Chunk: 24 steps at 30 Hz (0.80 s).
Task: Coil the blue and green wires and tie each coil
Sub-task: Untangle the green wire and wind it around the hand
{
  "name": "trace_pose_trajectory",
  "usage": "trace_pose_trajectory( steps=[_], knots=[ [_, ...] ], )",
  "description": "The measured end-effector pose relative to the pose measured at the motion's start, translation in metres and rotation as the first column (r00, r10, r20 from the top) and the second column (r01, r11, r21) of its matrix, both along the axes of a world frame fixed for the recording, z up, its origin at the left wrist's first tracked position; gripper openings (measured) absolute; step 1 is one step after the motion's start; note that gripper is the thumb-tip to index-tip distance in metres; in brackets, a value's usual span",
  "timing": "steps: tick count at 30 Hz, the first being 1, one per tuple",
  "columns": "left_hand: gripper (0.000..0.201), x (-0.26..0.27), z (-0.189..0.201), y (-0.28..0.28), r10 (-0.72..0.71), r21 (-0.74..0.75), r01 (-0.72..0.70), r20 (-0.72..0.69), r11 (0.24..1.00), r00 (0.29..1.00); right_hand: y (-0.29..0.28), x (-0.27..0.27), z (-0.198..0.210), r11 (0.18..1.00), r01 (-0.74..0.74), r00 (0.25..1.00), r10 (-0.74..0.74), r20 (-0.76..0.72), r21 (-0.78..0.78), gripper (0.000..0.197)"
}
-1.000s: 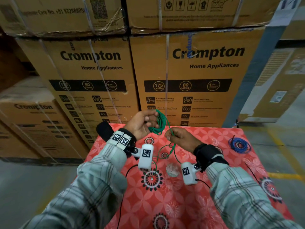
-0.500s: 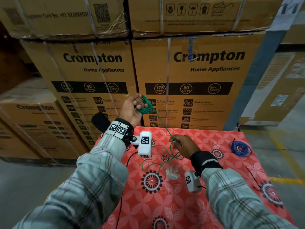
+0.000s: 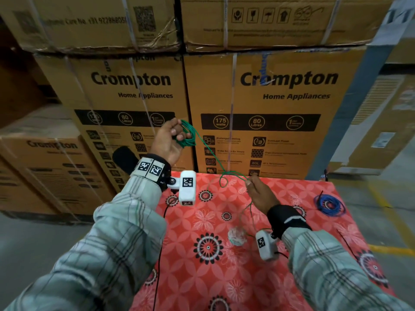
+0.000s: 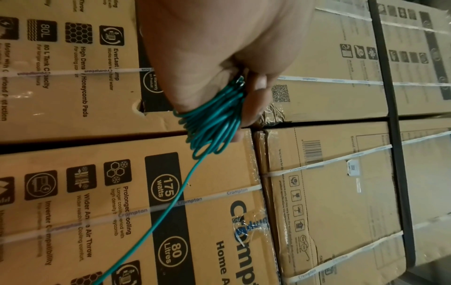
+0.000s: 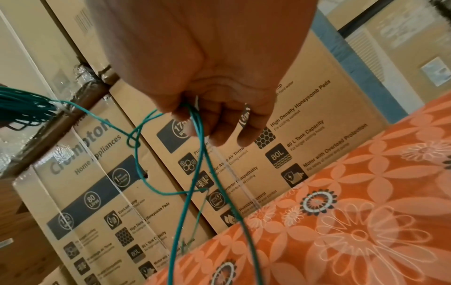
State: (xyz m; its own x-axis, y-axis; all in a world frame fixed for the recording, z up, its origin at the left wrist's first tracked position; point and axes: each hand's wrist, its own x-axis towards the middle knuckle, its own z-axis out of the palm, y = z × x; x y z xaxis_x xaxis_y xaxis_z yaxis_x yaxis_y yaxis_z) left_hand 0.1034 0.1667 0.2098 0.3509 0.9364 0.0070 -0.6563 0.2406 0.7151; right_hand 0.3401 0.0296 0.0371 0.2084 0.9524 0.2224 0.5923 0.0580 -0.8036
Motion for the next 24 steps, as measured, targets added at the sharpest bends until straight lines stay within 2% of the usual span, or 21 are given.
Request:
trace_pose_trajectory(
  steps=[2, 4, 5, 6, 8, 9, 10, 13, 16, 17, 19, 20, 22, 24],
  knots=[
    [0.025, 0.001, -0.002, -0.003, -0.002, 0.003, 0.002, -0.005, 1.000, 1.000, 0.005, 0.000, 0.007, 0.997, 0.003, 0.994, -0.011, 0.108, 0.074, 0.029],
    [0.024, -0.002, 0.002, -0.002, 0.034, 0.006, -0.034, 0.032, 0.999, 0.999, 0.011, 0.006, 0.008, 0.995, 0.087, 0.973, -0.095, 0.209, 0.045, 0.032],
    [0.023, -0.006, 0.005, 0.002, 0.067, 0.003, -0.067, 0.067, 0.998, 0.996, 0.010, 0.011, 0.005, 0.986, 0.152, 0.948, -0.124, 0.294, -0.075, 0.031],
    [0.022, -0.012, 0.011, 0.007, 0.100, 0.003, -0.100, 0.105, 0.995, 0.989, 0.007, 0.016, -0.001, 0.940, 0.234, 0.904, -0.117, 0.411, -0.247, 0.028],
    [0.021, -0.022, 0.020, 0.017, 0.140, 0.026, -0.144, 0.134, 0.989, 0.981, -0.004, 0.024, -0.017, 0.756, 0.391, 0.842, -0.065, 0.535, -0.524, 0.025],
    [0.021, -0.023, 0.020, 0.019, 0.142, 0.041, -0.147, 0.108, 0.988, 0.984, -0.010, 0.024, -0.023, 0.686, 0.419, 0.845, -0.053, 0.533, -0.595, 0.026],
    [0.021, -0.021, 0.018, 0.019, 0.127, 0.052, -0.131, 0.061, 0.990, 0.990, -0.014, 0.021, -0.025, 0.664, 0.422, 0.851, -0.057, 0.521, -0.617, 0.028],
    [0.022, -0.008, 0.002, 0.006, 0.047, 0.040, -0.045, -0.055, 0.998, 0.997, -0.007, 0.012, -0.020, 0.719, 0.389, 0.865, -0.071, 0.497, -0.575, 0.033],
    [0.025, 0.006, -0.005, -0.012, -0.037, 0.032, 0.041, -0.102, 0.999, 0.994, 0.000, 0.002, 0.005, 0.735, 0.380, 0.889, -0.123, 0.442, -0.561, 0.034],
    [0.026, 0.010, -0.005, -0.016, -0.053, 0.035, 0.057, -0.115, 0.998, 0.992, 0.002, -0.002, 0.015, 0.770, 0.388, 0.890, -0.169, 0.424, -0.507, 0.033],
    [0.026, 0.017, -0.003, -0.024, -0.088, 0.050, 0.096, -0.144, 0.994, 0.986, 0.007, -0.014, 0.035, 0.892, 0.346, 0.916, -0.254, 0.310, -0.291, 0.034],
    [0.026, 0.020, -0.002, -0.028, -0.116, 0.056, 0.126, -0.158, 0.990, 0.981, 0.010, -0.022, 0.044, 0.941, 0.288, 0.949, -0.255, 0.186, -0.178, 0.037],
    [0.025, 0.028, 0.001, -0.036, -0.183, 0.056, 0.195, -0.172, 0.979, 0.968, 0.016, -0.041, 0.061, 0.993, 0.109, 0.988, -0.112, -0.106, -0.034, 0.043],
    [0.025, 0.033, 0.005, -0.044, -0.229, 0.048, 0.240, -0.168, 0.970, 0.959, 0.023, -0.060, 0.075, 0.995, -0.081, 0.923, 0.099, -0.373, 0.063, 0.048]
  ],
)
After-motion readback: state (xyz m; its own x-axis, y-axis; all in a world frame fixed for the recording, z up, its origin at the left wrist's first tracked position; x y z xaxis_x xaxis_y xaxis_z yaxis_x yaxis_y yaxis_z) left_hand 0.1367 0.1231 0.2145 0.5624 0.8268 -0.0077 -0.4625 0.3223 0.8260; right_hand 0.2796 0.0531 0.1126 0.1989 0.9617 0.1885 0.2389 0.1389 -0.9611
